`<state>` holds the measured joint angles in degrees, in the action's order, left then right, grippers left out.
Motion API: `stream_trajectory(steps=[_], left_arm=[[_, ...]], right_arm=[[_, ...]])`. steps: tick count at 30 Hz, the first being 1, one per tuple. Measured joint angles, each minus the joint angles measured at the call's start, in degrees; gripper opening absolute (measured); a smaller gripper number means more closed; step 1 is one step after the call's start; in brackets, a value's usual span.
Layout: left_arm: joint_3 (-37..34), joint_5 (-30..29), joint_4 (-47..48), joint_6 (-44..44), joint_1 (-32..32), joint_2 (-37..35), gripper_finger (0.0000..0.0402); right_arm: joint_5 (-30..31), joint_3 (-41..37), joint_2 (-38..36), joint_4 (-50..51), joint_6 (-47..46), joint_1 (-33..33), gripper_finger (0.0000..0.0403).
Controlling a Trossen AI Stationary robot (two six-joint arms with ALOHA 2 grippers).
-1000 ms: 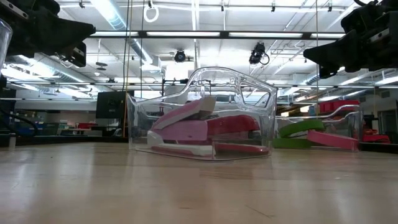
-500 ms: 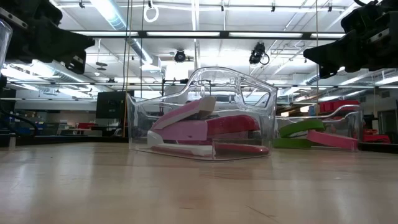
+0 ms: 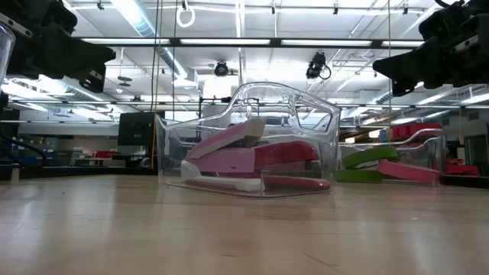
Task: Pick and place Stapler, Stapler remover, tape
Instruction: Return to Home Position
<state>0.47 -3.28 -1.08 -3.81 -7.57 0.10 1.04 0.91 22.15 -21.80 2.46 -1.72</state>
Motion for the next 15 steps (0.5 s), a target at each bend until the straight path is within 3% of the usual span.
stream_trajectory(steps=[15], left_arm=[[-0.1,0.7,-0.8,1.1,0.0,0.2,0.0023]], right_arm=[[0.0,0.0,0.0,0.0,0.0,0.0,0.0022]])
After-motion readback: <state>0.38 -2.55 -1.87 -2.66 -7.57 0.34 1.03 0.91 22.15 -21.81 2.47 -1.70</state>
